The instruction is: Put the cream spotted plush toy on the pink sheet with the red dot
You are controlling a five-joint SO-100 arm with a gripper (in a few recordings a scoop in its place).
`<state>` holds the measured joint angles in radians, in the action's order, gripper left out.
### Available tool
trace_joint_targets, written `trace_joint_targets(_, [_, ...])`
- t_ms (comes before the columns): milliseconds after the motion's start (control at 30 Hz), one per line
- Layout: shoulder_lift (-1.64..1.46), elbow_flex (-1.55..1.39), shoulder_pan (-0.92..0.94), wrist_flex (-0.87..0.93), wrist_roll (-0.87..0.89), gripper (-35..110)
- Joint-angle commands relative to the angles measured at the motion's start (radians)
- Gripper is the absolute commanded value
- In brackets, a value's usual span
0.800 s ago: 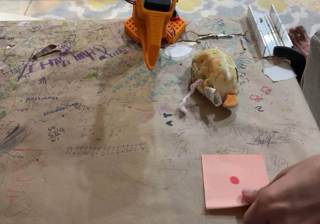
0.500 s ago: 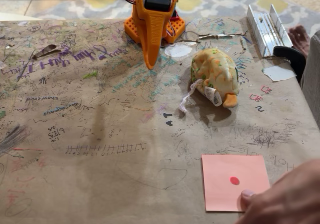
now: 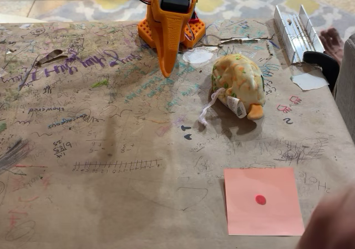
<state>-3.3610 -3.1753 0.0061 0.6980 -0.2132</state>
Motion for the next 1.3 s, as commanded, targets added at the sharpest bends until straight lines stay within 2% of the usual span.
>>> trace_joint_targets(0, [-0.012,-0.017,-0.014,0.006,-0.017,0])
trace_joint_targets(767, [-0.012,-0.017,0.012,0.006,0.034,0])
trace_joint_targets(867, [0.031,-0.015,0.040,-0.067,0.044,0])
trace_joint_targets(967, [0.058,0.005,-0.005,-0.087,-0.120,7])
trace_joint_targets(1033, [0.141,0.095,-0.037,-0.044,-0.158,9])
trace_joint_targets(1167, [0.376,0.376,-0.150,0.141,-0.256,19])
trace_joint_targets(1267, [0.555,0.549,-0.264,0.293,-0.449,30])
